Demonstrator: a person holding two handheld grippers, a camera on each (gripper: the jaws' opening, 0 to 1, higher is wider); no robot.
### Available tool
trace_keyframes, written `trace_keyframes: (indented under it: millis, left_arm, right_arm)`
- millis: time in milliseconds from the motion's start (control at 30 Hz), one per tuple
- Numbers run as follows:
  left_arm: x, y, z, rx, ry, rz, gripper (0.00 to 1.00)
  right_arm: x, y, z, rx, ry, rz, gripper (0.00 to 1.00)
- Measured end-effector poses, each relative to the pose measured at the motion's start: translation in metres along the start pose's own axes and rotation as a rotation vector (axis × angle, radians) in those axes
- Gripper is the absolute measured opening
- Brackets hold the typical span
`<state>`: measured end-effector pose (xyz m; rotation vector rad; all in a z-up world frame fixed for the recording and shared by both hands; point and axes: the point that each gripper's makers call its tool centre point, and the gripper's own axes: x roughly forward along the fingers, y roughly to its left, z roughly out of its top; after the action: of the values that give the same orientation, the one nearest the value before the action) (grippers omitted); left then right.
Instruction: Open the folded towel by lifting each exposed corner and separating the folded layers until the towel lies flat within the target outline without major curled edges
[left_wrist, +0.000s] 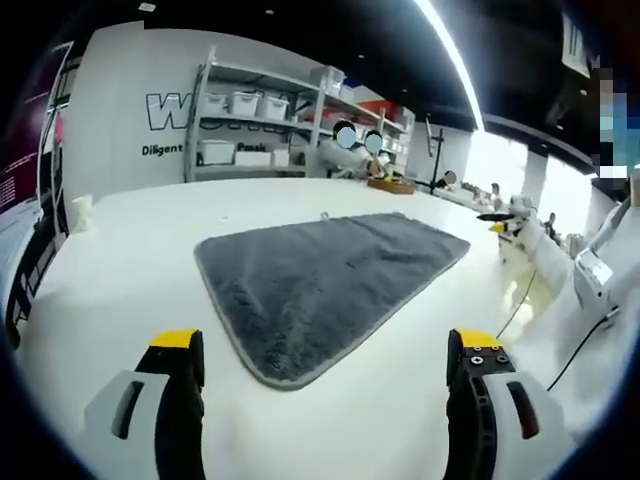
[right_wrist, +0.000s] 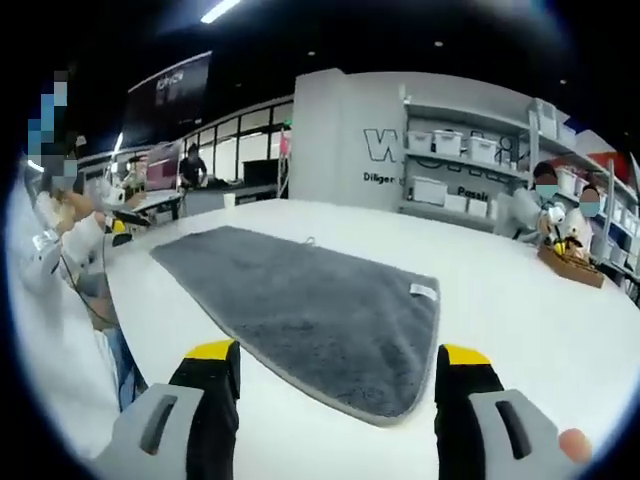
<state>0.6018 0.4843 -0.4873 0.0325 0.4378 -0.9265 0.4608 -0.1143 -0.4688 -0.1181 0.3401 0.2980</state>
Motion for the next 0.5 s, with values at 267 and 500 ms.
trace_keyframes:
  millis: [267, 500]
  left_arm:
    - [0.000, -0.002, 0.001, 0.006, 0.001, 0.001, 0.99]
    - [-0.002, -0.004, -0.001, 0.004, 0.004, 0.006, 0.99]
  right_arm:
    - [0.005, 0.006, 0.000, -0.045, -0.006, 0.010, 0.81]
    - [0.012, 0.008, -0.002, -0.052, -0.006, 0.027, 0.98]
